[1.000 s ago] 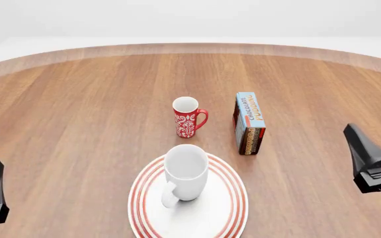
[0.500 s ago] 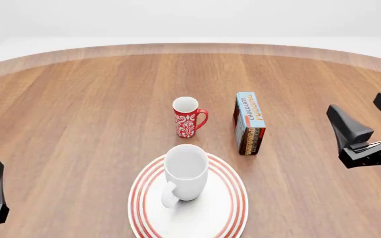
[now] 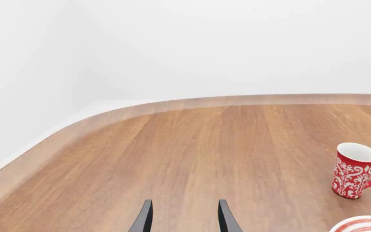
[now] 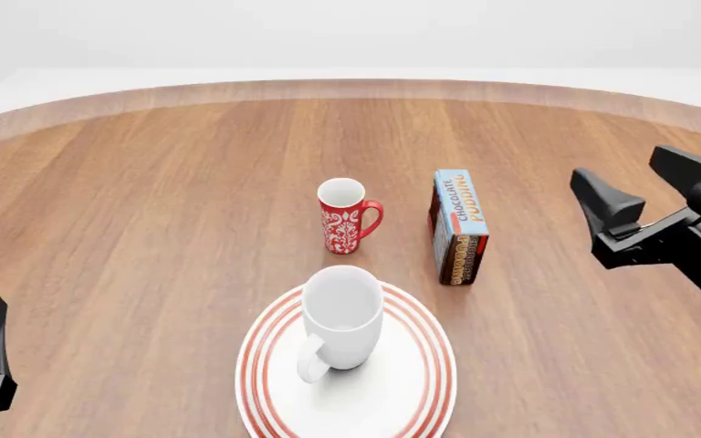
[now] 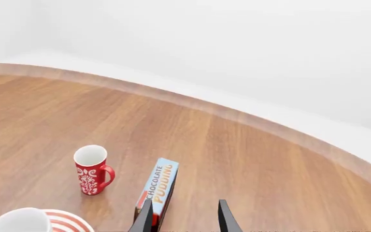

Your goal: Pick up the white mug and put it on the plate, and put the chocolate pudding to the right of the plate.

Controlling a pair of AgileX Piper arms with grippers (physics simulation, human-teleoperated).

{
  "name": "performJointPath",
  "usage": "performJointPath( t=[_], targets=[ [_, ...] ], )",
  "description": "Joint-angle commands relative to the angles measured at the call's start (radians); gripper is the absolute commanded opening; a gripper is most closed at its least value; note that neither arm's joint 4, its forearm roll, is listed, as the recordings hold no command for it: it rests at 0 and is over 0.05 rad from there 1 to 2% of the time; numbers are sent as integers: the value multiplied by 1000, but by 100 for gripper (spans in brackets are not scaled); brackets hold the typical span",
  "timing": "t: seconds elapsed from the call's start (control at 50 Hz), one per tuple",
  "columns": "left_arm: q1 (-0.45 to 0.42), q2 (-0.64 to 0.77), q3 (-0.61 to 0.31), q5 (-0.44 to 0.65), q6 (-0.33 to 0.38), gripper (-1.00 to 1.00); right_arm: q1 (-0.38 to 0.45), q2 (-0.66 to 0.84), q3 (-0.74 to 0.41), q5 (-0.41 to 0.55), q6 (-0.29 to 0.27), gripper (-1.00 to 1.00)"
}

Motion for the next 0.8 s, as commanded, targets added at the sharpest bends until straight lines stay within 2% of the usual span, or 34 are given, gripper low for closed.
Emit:
performJointPath(
  t=[0.02, 0.8],
  targets=[
    [1, -2, 0, 1, -2, 100, 2, 70, -41, 11, 10, 100],
    [-1, 2, 1, -5, -6, 100, 24, 269, -166, 54, 31, 100]
  ],
)
